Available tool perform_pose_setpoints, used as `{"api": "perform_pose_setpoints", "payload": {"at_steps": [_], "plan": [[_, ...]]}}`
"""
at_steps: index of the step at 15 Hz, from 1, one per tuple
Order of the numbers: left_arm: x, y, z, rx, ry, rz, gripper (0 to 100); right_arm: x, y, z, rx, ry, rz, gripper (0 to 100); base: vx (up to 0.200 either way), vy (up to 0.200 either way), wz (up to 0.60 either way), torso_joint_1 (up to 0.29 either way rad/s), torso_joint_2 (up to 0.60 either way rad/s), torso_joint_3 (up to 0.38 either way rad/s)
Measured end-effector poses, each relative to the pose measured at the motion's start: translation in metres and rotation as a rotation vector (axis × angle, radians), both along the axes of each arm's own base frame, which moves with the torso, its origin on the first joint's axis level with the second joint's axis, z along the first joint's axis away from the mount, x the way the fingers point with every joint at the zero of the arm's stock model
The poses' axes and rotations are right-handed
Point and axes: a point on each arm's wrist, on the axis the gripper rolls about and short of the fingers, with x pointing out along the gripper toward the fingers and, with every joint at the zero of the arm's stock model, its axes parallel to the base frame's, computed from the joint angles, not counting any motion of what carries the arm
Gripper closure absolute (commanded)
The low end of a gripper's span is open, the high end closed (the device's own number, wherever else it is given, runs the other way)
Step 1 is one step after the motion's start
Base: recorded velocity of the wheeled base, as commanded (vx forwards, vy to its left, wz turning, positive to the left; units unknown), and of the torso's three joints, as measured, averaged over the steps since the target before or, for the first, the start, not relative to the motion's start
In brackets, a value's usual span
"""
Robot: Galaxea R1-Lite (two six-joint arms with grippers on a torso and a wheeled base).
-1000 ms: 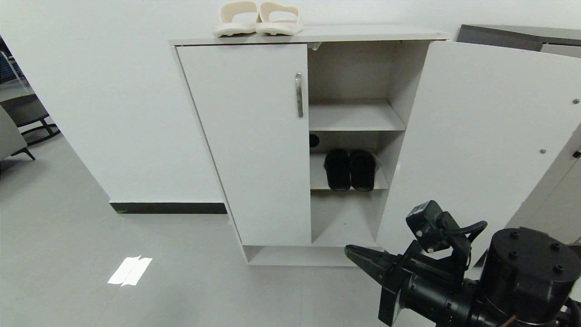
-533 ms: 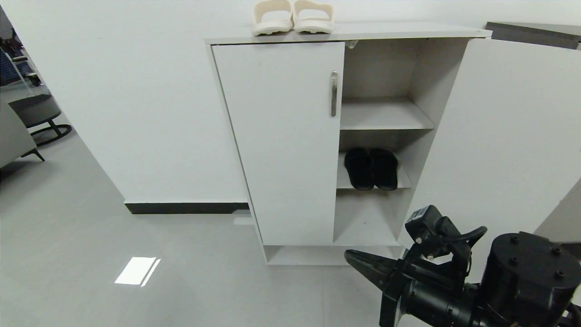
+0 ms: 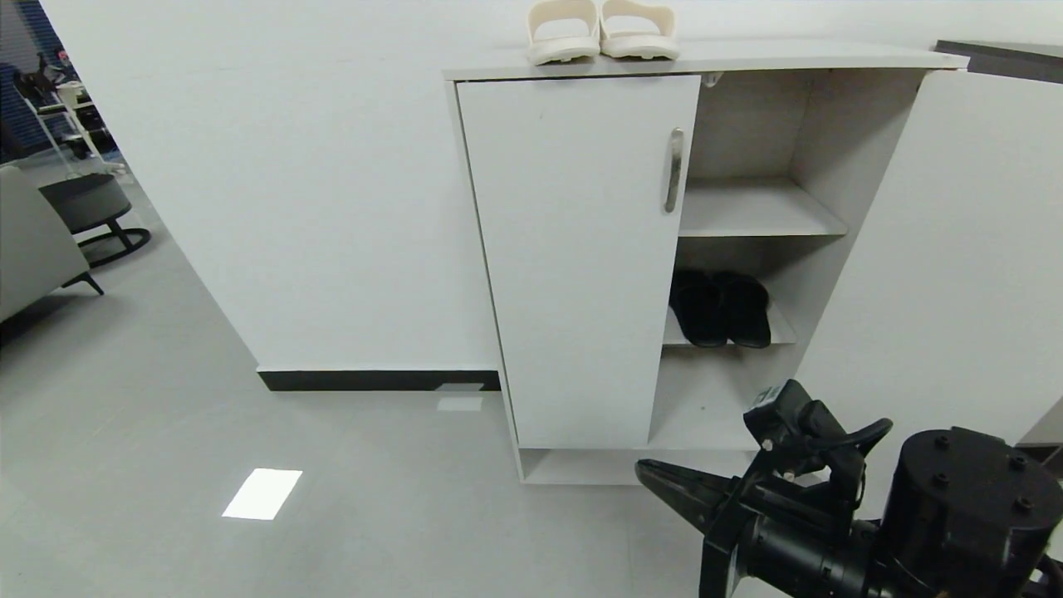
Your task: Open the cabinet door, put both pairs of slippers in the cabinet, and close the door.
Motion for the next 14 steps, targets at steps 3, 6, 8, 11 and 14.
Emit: {"api": "perform_pose_setpoints", "payload": {"at_steps": [3, 6, 8, 11, 14], "plan": [[0.0, 0.0, -0.0001, 0.0, 0.001, -0.002, 100, 0.0002, 0.0009, -0.0015, -0.005, 0.004, 0.002, 100, 0.0, 0.0, 0.0, 0.0, 0.0, 0.0], [0.0, 0.0, -0.0002, -0.001, 0.002, -0.001, 100, 0.0003, 0.0012, -0.002, -0.007, 0.004, 0.002, 100, 0.0, 0.0, 0.0, 0.028, -0.11, -0.07], [0.0, 0.0, 0.0002, -0.001, -0.001, -0.001, 100, 0.0007, 0.001, -0.0022, -0.008, 0.004, -0.001, 100, 0.0, 0.0, 0.0, 0.044, -0.24, -0.256], [0.0, 0.0001, -0.0001, -0.001, 0.001, -0.001, 100, 0.0015, 0.0008, -0.0026, -0.011, 0.005, -0.005, 100, 0.0, 0.0, 0.0, 0.159, -0.44, -0.299], [0.0, 0.0001, -0.0001, -0.001, 0.001, -0.001, 100, 0.0008, 0.0011, -0.0021, -0.009, 0.003, -0.001, 100, 0.0, 0.0, 0.0, 0.162, -0.5, -0.287]]}}
